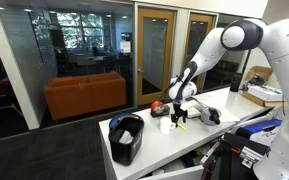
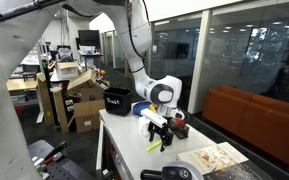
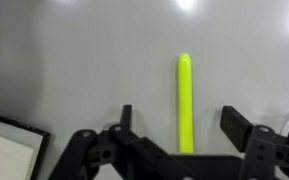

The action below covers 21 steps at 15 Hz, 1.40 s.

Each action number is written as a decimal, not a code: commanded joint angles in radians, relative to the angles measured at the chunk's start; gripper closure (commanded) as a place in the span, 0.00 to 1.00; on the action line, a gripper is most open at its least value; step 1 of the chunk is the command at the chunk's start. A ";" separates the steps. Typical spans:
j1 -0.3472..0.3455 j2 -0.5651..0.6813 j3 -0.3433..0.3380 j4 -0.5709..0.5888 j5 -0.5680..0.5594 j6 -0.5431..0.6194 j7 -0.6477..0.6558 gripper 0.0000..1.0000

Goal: Put the yellow pen in the white mug

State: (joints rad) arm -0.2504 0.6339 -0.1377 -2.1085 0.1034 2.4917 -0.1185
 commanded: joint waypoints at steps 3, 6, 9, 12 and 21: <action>0.001 0.001 0.008 -0.011 -0.018 0.043 -0.005 0.54; 0.009 -0.003 0.007 -0.013 -0.022 0.043 -0.001 0.75; 0.013 -0.007 0.005 -0.015 -0.023 0.043 0.002 0.97; 0.016 -0.019 0.002 -0.022 -0.025 0.045 0.009 0.97; 0.026 -0.178 -0.011 -0.135 -0.016 0.069 0.044 0.97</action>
State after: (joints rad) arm -0.2350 0.5368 -0.1389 -2.1670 0.0989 2.5187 -0.1059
